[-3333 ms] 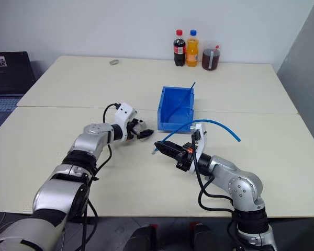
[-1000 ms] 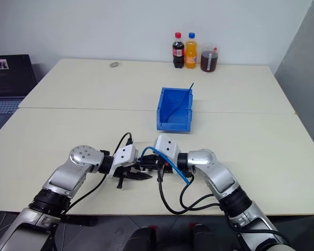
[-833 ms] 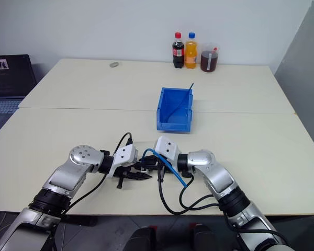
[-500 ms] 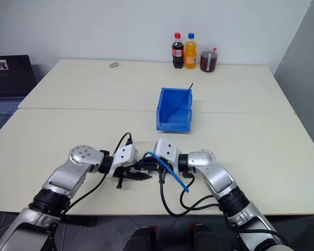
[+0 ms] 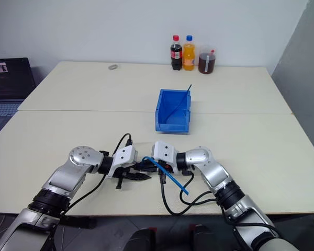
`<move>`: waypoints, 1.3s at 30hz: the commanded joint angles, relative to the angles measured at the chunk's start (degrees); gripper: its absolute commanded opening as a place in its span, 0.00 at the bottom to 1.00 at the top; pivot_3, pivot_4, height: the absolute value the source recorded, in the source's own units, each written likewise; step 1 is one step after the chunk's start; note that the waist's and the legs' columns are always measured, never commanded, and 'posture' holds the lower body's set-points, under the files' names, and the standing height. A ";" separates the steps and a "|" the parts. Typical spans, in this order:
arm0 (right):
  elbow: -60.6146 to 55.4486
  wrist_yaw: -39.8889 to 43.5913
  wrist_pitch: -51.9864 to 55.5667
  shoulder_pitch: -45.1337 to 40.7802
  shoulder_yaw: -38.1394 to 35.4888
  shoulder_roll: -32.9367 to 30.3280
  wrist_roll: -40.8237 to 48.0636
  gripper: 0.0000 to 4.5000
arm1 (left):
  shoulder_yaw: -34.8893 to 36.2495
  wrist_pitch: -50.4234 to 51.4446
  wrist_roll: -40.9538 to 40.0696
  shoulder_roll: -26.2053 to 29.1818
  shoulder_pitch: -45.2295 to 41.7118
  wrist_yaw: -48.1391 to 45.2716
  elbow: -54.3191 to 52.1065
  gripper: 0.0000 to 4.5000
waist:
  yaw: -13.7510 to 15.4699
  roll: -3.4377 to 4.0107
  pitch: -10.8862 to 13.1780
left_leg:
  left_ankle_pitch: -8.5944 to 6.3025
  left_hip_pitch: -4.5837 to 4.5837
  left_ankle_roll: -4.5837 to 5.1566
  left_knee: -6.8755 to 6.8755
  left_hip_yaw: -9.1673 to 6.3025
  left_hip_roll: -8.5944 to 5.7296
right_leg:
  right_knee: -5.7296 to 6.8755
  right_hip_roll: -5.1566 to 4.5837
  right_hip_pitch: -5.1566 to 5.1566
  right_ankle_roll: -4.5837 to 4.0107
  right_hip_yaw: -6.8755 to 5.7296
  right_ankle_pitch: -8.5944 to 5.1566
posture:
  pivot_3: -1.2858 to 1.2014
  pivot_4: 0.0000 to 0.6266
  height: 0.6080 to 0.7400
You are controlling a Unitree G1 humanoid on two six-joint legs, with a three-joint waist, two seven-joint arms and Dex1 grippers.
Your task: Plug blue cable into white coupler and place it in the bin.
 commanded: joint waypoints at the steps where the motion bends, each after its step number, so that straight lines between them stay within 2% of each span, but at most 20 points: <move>1: 4.95 3.95 2.69 0.04 3.91 -0.45 -3.22 0.02 | -0.77 -0.14 0.29 0.14 0.67 -0.45 -0.36 0.18 | -0.09 -0.01 0.00 | 0.00 0.13 0.00 -0.05 0.01 0.00 | 0.00 0.00 0.09 -0.02 0.01 -0.02 | 0.52 0.24 1.00; 9: 5.73 0.48 -1.50 -0.50 0.89 1.41 -3.90 0.02 | -0.11 -1.37 0.58 0.11 2.45 1.30 -0.82 0.18 | -0.30 -0.01 -0.14 | -0.01 0.37 0.00 -0.15 0.01 0.01 | 0.01 0.00 0.28 -0.10 0.02 -0.09 | 0.52 0.24 1.00; 10: 5.70 -0.02 -2.22 -0.68 0.32 1.48 -3.99 0.02 | 0.05 -1.60 0.72 0.28 2.90 1.63 -0.85 0.30 | -0.32 -0.01 -0.14 | -0.01 0.39 0.00 -0.15 0.01 0.01 | 0.01 0.00 0.27 -0.10 0.02 -0.09 | 0.52 0.24 1.00; 12: 5.32 -0.49 -3.16 -0.80 -0.54 1.40 -3.93 0.02 | 0.41 -2.37 0.93 0.82 4.10 1.92 -1.06 0.34 | -0.57 0.00 -0.14 | -0.01 0.40 0.00 -0.15 0.01 0.02 | 0.02 0.01 0.28 -0.10 0.02 -0.09 | 0.52 0.24 1.00; 13: 4.81 -0.58 -3.32 -0.72 -0.94 1.26 -3.72 0.02 | 0.87 -2.58 0.86 1.15 5.00 2.31 -1.50 0.42 | -0.70 0.01 -0.15 | -0.01 0.40 0.00 -0.15 0.00 0.03 | 0.03 0.01 0.27 -0.10 0.02 -0.09 | 0.52 0.24 1.00; 17: 1.14 -0.77 -2.51 0.11 -2.43 0.44 -2.31 0.02 | 3.98 -2.17 -1.01 2.51 8.94 3.55 -4.24 0.57 | -0.92 0.00 -0.15 | 0.00 0.40 0.00 -0.15 0.00 0.03 | 0.03 0.01 0.28 -0.09 0.03 -0.09 | 0.52 0.24 1.00; 24: -9.18 -1.80 2.70 2.75 -6.57 -1.92 1.31 0.02 | 12.75 1.83 -7.50 4.19 13.52 7.05 -9.06 0.89 | -1.07 0.01 -0.07 | -0.01 0.31 0.00 -0.18 0.00 0.09 | 0.03 0.02 0.15 -0.15 0.01 -0.13 | 0.52 0.24 1.00; 27: -15.86 -3.11 8.34 3.97 -11.35 -3.68 5.31 0.02 | 18.01 6.70 -12.17 4.26 12.68 9.56 -11.32 1.00 | -1.05 0.01 0.01 | -0.01 0.25 0.00 -0.19 0.00 0.11 | 0.03 0.02 0.09 -0.14 0.00 -0.14 | 0.52 0.24 1.00; 30: -20.39 -6.80 15.73 3.27 -18.66 -4.42 11.19 0.02 | 22.20 11.66 -15.78 3.81 9.95 13.22 -13.36 1.00 | -0.68 -0.05 0.05 | -0.01 0.09 -0.01 -0.17 -0.07 0.11 | 0.01 0.01 0.03 -0.14 -0.07 -0.14 | 0.52 0.24 1.00; 34: -17.84 -12.74 22.43 -2.51 -26.61 -2.70 17.07 0.02 | 22.83 14.45 -14.95 4.33 7.21 16.97 -15.07 1.00 | -0.76 -0.05 0.06 | -0.01 0.07 -0.01 -0.16 -0.05 0.09 | -0.04 0.00 0.04 -0.11 -0.06 -0.13 | 0.52 0.24 1.00; 36: -12.05 -15.91 24.33 -7.35 -28.42 -1.57 16.98 0.02 | 21.83 15.77 -13.90 4.20 5.24 18.85 -15.44 1.00 | -1.01 -0.05 0.06 | -0.01 0.07 -0.01 -0.17 -0.04 0.08 | -0.04 0.00 0.02 -0.11 -0.05 -0.13 | 0.52 0.24 1.00; 39: 2.76 -20.03 25.74 -17.36 -29.17 0.06 14.49 0.02 | 20.08 17.31 -12.72 2.40 0.78 22.26 -15.09 1.00 | -1.28 -0.05 0.07 | -0.01 0.08 -0.01 -0.22 -0.02 0.09 | -0.03 0.04 -0.03 -0.14 -0.03 -0.12 | 0.52 0.24 1.00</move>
